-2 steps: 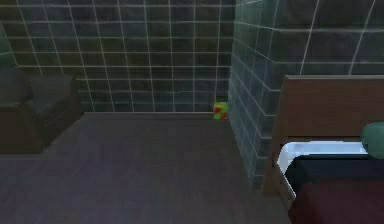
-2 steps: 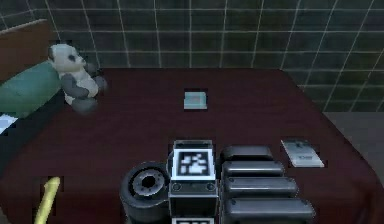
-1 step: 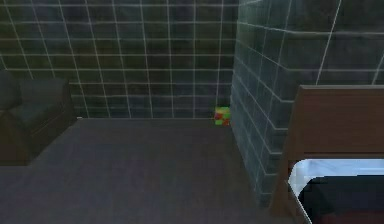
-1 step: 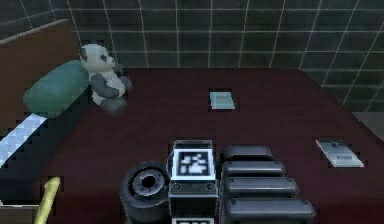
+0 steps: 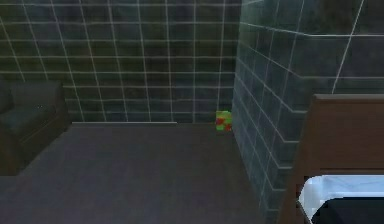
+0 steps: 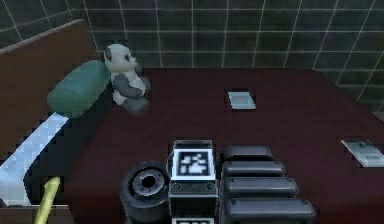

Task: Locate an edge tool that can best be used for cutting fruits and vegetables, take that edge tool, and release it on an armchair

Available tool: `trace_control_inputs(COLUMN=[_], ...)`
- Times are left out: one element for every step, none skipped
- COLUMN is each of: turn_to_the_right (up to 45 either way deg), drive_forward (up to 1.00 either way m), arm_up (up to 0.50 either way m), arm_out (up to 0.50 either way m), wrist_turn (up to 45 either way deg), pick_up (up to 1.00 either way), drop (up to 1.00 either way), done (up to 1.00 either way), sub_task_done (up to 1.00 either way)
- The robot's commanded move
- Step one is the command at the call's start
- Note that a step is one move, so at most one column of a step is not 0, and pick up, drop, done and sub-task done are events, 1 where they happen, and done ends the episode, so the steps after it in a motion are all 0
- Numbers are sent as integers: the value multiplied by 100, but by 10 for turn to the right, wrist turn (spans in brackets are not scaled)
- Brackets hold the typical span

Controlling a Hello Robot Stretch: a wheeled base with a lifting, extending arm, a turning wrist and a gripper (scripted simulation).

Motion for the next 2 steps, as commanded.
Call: trace_control_inputs(turn_to_the_right=[-270,-30], drive_forward=[0,0], arm_up=[0,0], arm_out=[0,0], wrist_turn=[0,0], pick_up=[0,0], drop=[0,0], done=[0,0], sub_task_done=[0,0])
